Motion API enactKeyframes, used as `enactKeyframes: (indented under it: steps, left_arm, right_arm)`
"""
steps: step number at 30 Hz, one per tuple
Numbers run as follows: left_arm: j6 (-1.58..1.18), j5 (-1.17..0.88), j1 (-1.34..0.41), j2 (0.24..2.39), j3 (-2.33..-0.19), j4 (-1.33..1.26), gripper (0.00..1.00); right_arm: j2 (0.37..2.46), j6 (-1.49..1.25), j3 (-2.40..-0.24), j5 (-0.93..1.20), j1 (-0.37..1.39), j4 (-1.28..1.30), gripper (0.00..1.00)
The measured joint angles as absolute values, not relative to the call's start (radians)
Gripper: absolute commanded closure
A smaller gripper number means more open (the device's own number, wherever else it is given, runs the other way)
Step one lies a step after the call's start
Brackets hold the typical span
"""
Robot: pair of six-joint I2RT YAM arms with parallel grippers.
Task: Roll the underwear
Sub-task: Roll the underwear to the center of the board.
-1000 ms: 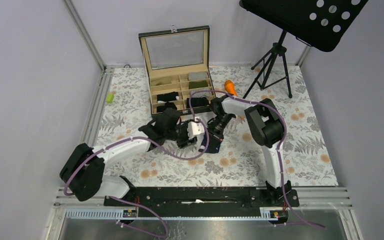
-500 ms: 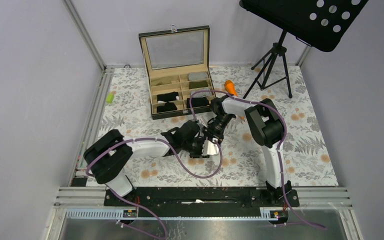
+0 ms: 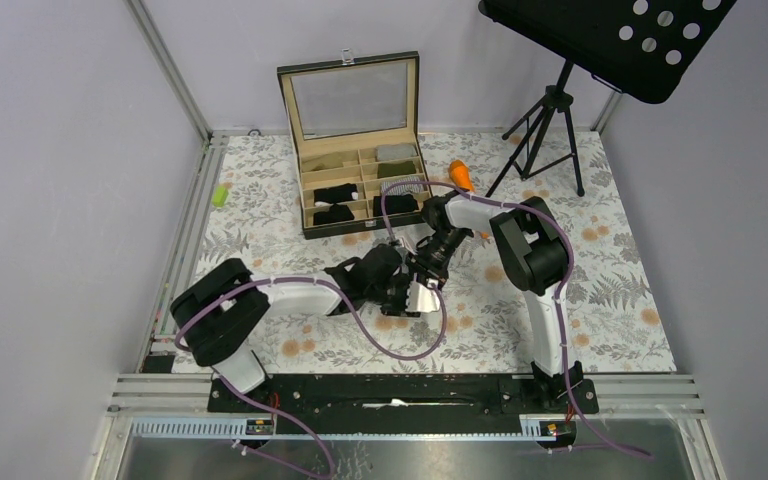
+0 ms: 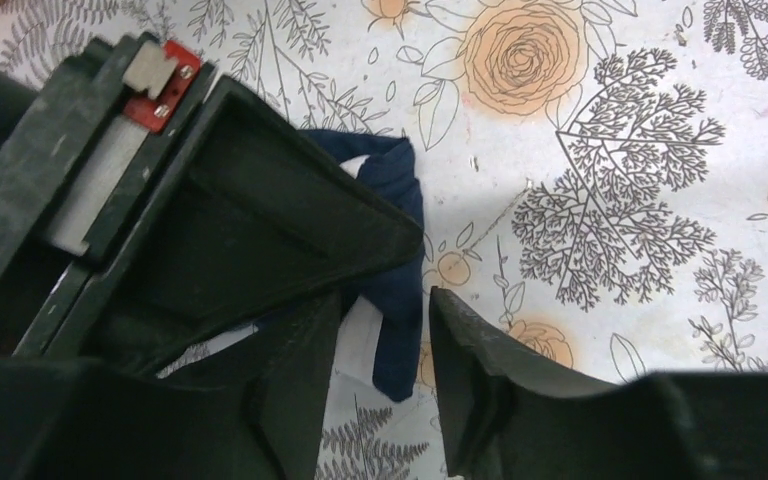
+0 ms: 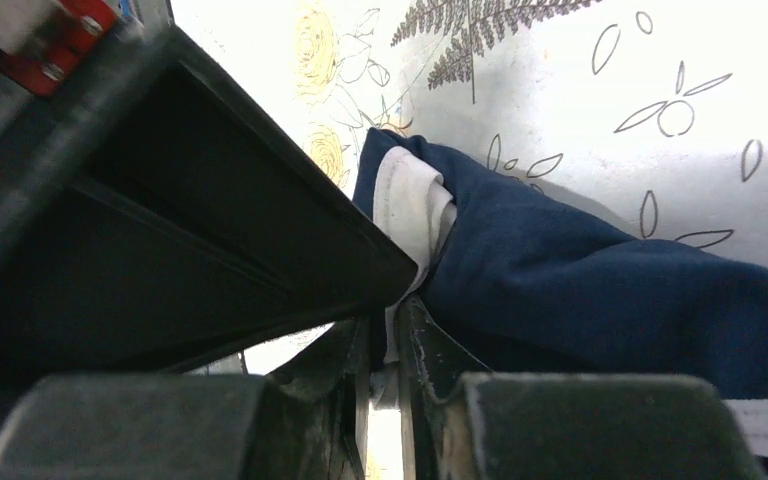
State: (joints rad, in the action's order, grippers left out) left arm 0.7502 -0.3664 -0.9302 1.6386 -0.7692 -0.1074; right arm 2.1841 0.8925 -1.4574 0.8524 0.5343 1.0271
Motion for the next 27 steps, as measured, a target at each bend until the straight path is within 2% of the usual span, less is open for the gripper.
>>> enactKeyframes:
  steps: [5,18,27]
  left_arm:
    - [0.747,-0.359,-0.915,1.577,-0.752,-0.104,0.55]
    - [0.771,-0.390,-0.930,1.654,-0.783,-0.090,0.70]
    - [0.774,-0.430,-0.925,1.646,-0.799,-0.009,0.57]
  right_arm:
    - [2.184,0.892,-1.452,0.858,0.534,1.027,0.84]
    - [2.183,0.881,-1.443,0.858,0.533,1.023,0.84]
    - [2.175,0.859,-1.428,0.863,0.532,1.006,0.84]
